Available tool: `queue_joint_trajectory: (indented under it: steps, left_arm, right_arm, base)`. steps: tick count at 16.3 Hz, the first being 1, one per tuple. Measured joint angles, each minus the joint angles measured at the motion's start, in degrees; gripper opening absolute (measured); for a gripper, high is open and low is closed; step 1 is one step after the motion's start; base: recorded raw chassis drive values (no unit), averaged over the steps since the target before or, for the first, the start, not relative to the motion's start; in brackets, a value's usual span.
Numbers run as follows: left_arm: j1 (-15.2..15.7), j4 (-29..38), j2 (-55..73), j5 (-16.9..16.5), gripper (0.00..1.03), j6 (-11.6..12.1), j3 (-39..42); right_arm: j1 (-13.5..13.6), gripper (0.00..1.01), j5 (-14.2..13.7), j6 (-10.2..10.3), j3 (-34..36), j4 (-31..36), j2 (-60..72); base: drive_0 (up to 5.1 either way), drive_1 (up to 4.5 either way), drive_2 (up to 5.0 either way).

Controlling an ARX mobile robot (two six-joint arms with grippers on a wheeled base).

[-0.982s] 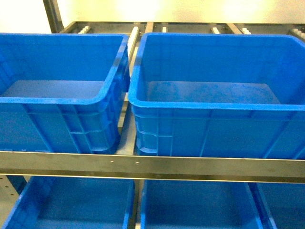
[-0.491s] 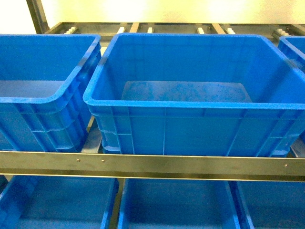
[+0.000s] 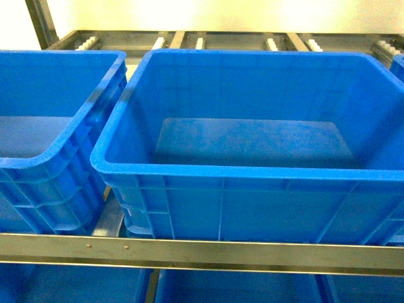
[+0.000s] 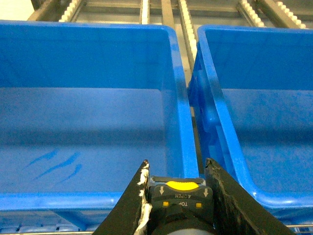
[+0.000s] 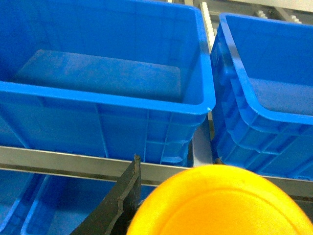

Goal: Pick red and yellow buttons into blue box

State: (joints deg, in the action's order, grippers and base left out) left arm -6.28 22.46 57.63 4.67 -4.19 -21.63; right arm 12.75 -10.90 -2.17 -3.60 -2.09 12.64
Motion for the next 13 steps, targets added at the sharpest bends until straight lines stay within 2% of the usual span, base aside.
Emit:
queue_joint_trajectory:
  steps: [8, 11, 13]
  left_arm:
    - [-0.04, 0.22, -0.11, 0.0, 0.27, 0.0, 0.0]
    - [-0.04, 0.26, -0.11, 0.0, 0.27, 0.0, 0.0]
    - [-0.04, 0.26, -0.11, 0.0, 0.27, 0.0, 0.0]
  right_arm:
    - [0.0, 0.39, 0.15, 0.0, 0.04, 0.15, -0.09]
    - [0.9, 0.39, 1.11, -1.77, -0.96, 7.23, 7.69]
    - [2.86, 0.39, 1.38, -2.34, -4.74, 13.55, 15.54]
  base:
    - [0.2, 4.56, -4.1]
    - [0.2, 4.56, -4.1]
    - [0.0, 0.0, 0.0]
